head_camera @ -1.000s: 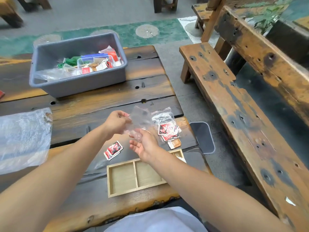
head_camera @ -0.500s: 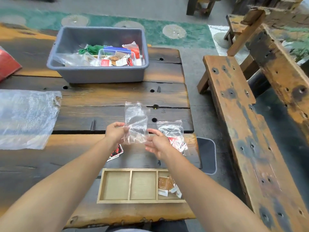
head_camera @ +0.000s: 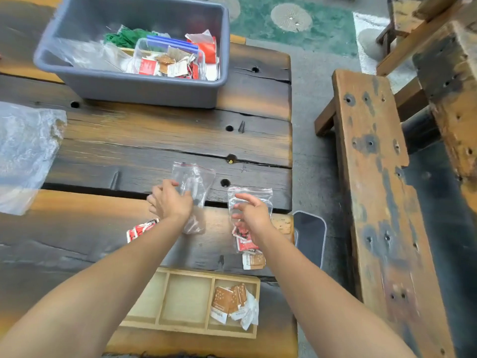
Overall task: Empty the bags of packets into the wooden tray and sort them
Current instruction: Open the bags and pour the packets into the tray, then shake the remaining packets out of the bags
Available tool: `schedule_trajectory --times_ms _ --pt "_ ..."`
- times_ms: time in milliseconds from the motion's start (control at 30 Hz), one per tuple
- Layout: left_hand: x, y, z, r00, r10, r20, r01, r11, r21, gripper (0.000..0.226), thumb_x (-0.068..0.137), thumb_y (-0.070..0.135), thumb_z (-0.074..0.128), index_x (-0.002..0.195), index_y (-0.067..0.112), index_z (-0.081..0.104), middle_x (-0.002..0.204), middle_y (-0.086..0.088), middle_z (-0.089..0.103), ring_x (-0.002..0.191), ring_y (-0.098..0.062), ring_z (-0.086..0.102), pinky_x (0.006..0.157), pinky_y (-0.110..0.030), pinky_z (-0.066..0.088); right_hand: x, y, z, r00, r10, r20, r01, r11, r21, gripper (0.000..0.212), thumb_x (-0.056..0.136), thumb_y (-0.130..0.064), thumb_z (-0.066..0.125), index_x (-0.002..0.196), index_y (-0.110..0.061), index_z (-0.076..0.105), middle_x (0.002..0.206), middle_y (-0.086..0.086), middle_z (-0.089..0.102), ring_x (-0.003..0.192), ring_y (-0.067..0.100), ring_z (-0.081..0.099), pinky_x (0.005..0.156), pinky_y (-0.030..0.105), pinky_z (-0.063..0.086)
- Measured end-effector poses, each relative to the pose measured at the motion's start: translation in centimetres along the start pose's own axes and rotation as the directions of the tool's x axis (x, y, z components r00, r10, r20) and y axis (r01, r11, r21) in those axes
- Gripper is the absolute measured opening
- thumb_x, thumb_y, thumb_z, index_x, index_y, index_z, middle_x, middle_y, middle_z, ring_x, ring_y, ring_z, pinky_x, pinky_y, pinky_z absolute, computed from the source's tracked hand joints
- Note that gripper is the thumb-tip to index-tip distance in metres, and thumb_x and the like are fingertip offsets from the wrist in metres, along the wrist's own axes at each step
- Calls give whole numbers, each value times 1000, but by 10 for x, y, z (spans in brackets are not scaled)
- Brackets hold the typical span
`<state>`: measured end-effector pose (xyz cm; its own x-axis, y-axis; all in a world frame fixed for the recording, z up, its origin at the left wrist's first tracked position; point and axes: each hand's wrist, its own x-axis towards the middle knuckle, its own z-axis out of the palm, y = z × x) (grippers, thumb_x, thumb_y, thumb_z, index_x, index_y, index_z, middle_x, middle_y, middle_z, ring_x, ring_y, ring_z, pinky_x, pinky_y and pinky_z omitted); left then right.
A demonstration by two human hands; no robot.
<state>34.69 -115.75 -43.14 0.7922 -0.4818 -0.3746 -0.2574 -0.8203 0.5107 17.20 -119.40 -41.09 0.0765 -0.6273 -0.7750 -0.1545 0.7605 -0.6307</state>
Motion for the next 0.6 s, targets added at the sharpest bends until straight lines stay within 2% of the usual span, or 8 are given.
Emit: schedule_trajectory --times_ms 67,167,200,267,333,400,500,600 --pt "-7 13 17 983 175 49 -175 985 -1 23 87 23 68 109 19 61 122 -9 56 121 -34 46 103 -43 34 13 -13 -15 999 -38 -35 37 999 -23 34 93 5 45 106 -17 69 86 6 66 57 15 58 48 27 41" --pt "-21 31 43 906 369 208 -356 929 -99 16 91 15 65 106 16 61 109 -3 61 108 -26 58 97 -38 44 38 -24 -29 980 -144 -134 127 984 -122 30 92 2 45 99 -20 65 85 4 62 60 18 65 53 33 46" --pt "-25 37 51 877 413 247 -404 910 -89 18 92 15 64 110 16 62 111 -1 61 109 -23 57 98 -37 45 46 -26 -33 958 -220 -185 175 957 -232 28 91 -2 48 98 -24 63 89 4 61 73 23 68 61 36 50" --pt "-31 49 69 814 501 293 -519 854 -17 27 94 19 61 121 18 61 119 -1 59 117 -21 51 104 -35 40 56 -26 -42 909 -331 -252 179 858 -482 32 89 -9 58 115 -28 61 113 3 54 102 24 59 87 40 51" --pt "-35 59 84 781 512 359 -565 823 54 37 96 24 58 133 19 55 130 -2 55 125 -22 45 109 -38 36 66 -23 -48 905 -326 -272 112 801 -587 49 89 -12 63 134 -28 51 130 4 44 120 25 46 99 40 44" --pt "-37 66 97 774 466 429 -572 805 157 43 98 29 53 140 23 49 137 -2 50 128 -26 39 110 -43 35 78 -19 -52 930 -256 -262 66 821 -568 55 88 -13 65 139 -25 47 135 7 47 124 28 48 102 41 44" --pt "-40 72 109 776 410 479 -581 760 291 40 98 37 49 138 29 50 135 -1 48 123 -29 36 103 -46 34 94 -9 -54 956 -208 -209 86 875 -477 41 92 -8 58 131 -19 55 123 9 63 110 28 61 96 37 50" --pt "-46 74 108 775 375 509 -576 750 325 29 98 39 49 124 30 59 123 -1 51 118 -25 38 98 -43 30 94 -3 -57 972 -186 -145 124 926 -357 38 93 -4 53 124 -25 59 117 5 66 101 28 67 86 40 56"
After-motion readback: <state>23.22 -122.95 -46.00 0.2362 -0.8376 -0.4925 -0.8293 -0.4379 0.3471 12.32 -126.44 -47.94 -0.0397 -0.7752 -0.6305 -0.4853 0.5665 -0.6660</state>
